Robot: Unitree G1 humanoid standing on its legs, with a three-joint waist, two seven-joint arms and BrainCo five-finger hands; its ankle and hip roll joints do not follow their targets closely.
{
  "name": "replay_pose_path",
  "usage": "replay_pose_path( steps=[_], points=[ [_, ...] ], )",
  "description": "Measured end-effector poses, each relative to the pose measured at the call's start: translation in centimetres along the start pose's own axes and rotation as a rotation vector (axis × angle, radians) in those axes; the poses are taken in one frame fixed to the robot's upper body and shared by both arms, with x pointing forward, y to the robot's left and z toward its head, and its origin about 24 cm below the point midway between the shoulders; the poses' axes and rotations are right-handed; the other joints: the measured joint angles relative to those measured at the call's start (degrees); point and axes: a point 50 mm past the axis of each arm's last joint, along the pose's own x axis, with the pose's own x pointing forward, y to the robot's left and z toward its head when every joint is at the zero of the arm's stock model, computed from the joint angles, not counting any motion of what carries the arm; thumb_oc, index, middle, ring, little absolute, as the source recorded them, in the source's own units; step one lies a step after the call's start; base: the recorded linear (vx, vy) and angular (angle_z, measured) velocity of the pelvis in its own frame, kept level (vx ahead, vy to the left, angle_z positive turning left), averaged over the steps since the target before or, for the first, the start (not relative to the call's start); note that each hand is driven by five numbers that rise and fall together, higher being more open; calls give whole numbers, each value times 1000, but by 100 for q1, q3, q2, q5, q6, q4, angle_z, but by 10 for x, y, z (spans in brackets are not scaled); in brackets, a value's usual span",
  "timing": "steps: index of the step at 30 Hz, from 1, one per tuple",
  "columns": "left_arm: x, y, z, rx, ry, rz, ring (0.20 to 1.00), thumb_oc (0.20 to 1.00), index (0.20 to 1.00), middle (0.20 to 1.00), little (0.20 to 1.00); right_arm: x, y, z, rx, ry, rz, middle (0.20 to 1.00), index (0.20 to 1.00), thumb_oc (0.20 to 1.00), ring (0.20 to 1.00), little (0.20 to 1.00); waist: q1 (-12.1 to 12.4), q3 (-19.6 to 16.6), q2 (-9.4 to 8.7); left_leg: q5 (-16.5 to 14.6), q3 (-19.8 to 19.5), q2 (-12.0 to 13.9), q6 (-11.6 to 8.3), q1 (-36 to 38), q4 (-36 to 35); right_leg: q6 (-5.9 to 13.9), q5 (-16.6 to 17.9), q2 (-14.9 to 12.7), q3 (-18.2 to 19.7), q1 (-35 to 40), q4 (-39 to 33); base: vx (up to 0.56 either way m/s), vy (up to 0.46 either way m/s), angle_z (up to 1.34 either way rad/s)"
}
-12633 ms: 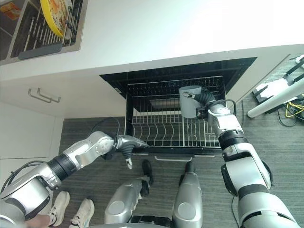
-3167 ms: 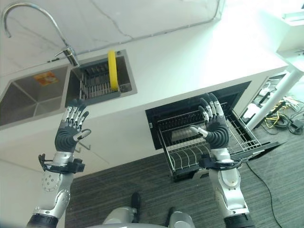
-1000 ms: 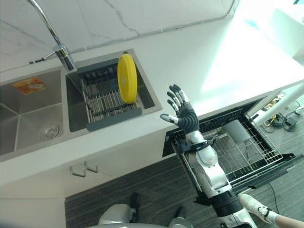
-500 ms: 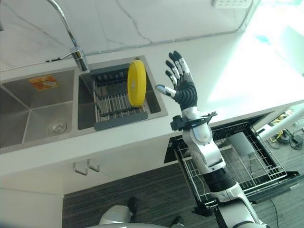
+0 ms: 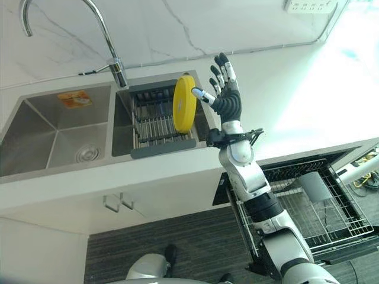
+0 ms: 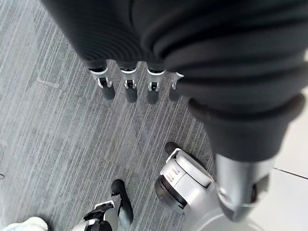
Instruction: Place the dishes in the dishwasher.
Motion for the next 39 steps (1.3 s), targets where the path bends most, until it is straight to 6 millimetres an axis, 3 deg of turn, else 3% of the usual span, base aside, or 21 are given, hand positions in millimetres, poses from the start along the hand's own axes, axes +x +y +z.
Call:
replay_pose_path(
  steps=[8,17,29,39],
  points=[
    [-1,5,-4,23,31,14,1000,1000,1000,1000,1000,9,-16,-1,-46,5,-81,1000,1000,1000,1000,1000,59,41,91,-13,-177,-44,-17,-10,-42,-6,-68,-15,-130,75,-2,46,15,10],
    [-2,11,-1,79,50,102,1000,1000,1000,1000,1000,14,-27,-19,-89,97,-128,1000,1000,1000,1000,1000,119,137,209,8,-306,-99,2,-8,-36,17,-59,-34,-168,118,-5,37,19,8],
    [-3,6,28,210,-73,154,1000,1000,1000,1000,1000,17,-41,-36,-111,184,-175,1000,1000,1000,1000,1000,270,501,266,20,-461,-112,-15,-109,78,24,-84,-18,-240,165,-12,0,13,7],
    [-4,6,32,210,-93,190,1000,1000,1000,1000,1000,17,-39,-38,-114,202,-160,1000,1000,1000,1000,1000,275,551,295,20,-465,-111,-15,-108,81,22,-88,-19,-243,167,0,0,0,0]
  ],
)
